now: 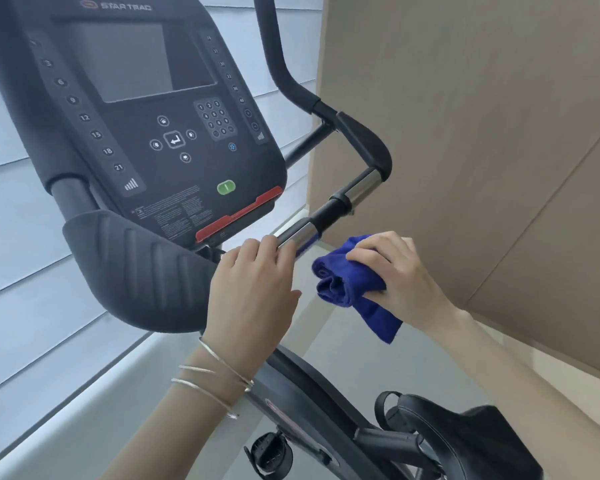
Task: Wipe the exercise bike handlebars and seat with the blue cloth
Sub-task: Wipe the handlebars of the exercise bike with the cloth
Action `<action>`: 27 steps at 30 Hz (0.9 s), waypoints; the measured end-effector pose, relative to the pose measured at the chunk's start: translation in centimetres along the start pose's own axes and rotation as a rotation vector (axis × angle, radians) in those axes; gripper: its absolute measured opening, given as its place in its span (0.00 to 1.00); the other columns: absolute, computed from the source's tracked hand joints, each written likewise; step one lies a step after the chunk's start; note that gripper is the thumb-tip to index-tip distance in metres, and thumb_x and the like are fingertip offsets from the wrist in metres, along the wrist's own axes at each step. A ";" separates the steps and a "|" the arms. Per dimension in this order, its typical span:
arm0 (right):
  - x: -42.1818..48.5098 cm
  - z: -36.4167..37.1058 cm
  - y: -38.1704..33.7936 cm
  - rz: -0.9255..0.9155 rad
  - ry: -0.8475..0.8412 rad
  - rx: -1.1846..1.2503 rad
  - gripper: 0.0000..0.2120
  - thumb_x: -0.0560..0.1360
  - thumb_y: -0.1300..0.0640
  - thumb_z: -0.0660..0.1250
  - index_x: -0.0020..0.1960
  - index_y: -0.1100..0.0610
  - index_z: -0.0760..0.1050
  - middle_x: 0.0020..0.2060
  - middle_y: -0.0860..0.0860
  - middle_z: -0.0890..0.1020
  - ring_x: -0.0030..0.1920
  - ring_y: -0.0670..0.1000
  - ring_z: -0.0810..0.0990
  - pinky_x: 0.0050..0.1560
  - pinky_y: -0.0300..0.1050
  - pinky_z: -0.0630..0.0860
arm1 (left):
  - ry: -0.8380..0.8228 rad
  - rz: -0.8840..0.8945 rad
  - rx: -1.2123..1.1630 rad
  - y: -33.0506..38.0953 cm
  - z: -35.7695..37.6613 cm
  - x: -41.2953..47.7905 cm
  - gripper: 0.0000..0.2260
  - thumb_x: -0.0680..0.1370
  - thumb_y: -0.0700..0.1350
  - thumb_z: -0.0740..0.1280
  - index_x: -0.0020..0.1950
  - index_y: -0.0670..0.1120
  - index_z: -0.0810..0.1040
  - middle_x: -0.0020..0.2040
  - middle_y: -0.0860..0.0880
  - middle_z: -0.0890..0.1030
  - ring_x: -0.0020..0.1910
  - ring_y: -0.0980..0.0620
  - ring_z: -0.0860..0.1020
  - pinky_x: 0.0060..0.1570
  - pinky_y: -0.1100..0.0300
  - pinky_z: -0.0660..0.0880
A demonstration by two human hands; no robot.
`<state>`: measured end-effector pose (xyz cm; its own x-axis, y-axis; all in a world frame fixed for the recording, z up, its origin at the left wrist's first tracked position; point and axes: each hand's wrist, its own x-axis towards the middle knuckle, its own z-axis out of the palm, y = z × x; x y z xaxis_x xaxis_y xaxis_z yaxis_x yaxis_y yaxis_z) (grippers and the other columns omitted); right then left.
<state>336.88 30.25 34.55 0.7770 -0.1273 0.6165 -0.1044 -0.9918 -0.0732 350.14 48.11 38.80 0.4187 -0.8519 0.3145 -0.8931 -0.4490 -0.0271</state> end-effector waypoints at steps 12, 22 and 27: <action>4.9 -0.6 5.7 0.123 0.159 -0.010 0.21 0.63 0.59 0.72 0.49 0.53 0.63 0.47 0.57 0.76 0.45 0.58 0.75 0.43 0.50 0.66 | 0.018 -0.063 0.012 3.0 0.7 3.5 0.18 0.73 0.49 0.69 0.61 0.46 0.74 0.61 0.46 0.76 0.56 0.42 0.74 0.50 0.50 0.75; 9.7 2.4 12.2 -0.027 -0.014 0.095 0.19 0.70 0.48 0.66 0.56 0.58 0.74 0.52 0.55 0.76 0.56 0.56 0.73 0.57 0.58 0.69 | -0.008 -0.170 0.067 5.2 2.0 8.9 0.18 0.69 0.46 0.73 0.57 0.43 0.78 0.60 0.44 0.79 0.54 0.40 0.78 0.46 0.50 0.76; 8.3 1.8 14.7 -0.189 -0.200 0.144 0.24 0.76 0.48 0.61 0.70 0.56 0.66 0.66 0.54 0.71 0.72 0.58 0.59 0.70 0.57 0.60 | -0.019 -0.169 0.047 6.1 2.7 10.2 0.20 0.63 0.43 0.78 0.53 0.41 0.80 0.51 0.42 0.83 0.46 0.40 0.81 0.36 0.52 0.77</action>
<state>342.91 14.56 37.25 0.8824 0.0750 0.4644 0.1316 -0.9872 -0.0906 349.44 36.00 39.22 0.5658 -0.7680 0.3000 -0.8013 -0.5980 -0.0196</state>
